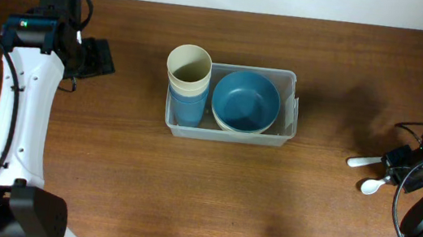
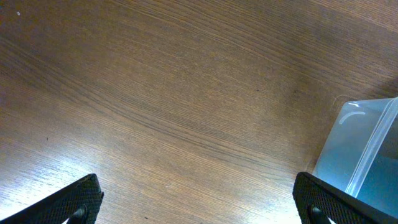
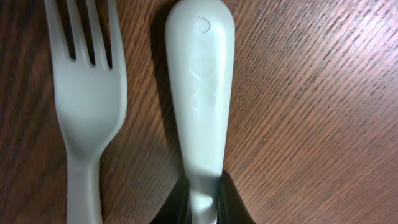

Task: Pack container
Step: 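Lower the right gripper and grasp the white spoon's handle, then lift the spoon and carry it to the container's right end, then lower the spoon into the container's right edge and release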

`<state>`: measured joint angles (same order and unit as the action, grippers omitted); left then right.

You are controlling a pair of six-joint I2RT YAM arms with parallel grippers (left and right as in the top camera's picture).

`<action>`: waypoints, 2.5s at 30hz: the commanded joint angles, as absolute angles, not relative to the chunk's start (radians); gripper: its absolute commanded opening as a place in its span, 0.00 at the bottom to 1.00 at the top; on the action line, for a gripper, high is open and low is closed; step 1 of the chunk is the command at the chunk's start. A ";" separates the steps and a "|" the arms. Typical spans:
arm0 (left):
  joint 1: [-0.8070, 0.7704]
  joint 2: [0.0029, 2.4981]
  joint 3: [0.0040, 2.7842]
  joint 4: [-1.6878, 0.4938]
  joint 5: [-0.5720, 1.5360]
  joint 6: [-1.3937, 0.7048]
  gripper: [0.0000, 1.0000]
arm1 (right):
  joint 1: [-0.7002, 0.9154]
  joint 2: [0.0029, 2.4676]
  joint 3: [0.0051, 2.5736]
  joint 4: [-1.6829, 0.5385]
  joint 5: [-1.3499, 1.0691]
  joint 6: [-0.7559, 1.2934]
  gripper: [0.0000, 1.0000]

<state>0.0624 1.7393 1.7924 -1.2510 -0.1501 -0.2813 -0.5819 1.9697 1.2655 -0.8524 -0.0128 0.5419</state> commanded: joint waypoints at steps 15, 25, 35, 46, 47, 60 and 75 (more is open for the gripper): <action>0.067 1.739 1.784 -1.249 -0.154 -0.292 1.00 | -0.583 1.971 1.503 -1.094 -0.106 0.530 0.04; 0.067 1.739 1.784 -1.249 -0.154 -0.292 1.00 | -0.545 1.970 1.826 -1.347 -0.226 0.361 0.03; 0.067 1.739 1.784 -1.249 -0.154 -0.292 1.00 | -0.329 1.970 2.017 -1.414 -0.233 0.283 0.04; 0.067 1.739 1.784 -1.249 -0.154 -0.292 1.00 | -0.061 1.970 2.022 -1.342 -0.231 0.255 0.04; 0.067 1.739 1.784 -1.249 -0.154 -0.292 1.00 | -0.043 1.970 2.022 -1.333 -0.232 0.241 0.04; 0.067 1.739 1.784 -1.249 -0.154 -0.292 1.00 | 0.154 1.973 2.020 -1.274 -0.060 0.158 0.04; 0.067 1.739 1.784 -1.249 -0.154 -0.292 1.00 | 0.184 2.067 2.012 -1.266 -0.041 0.146 0.05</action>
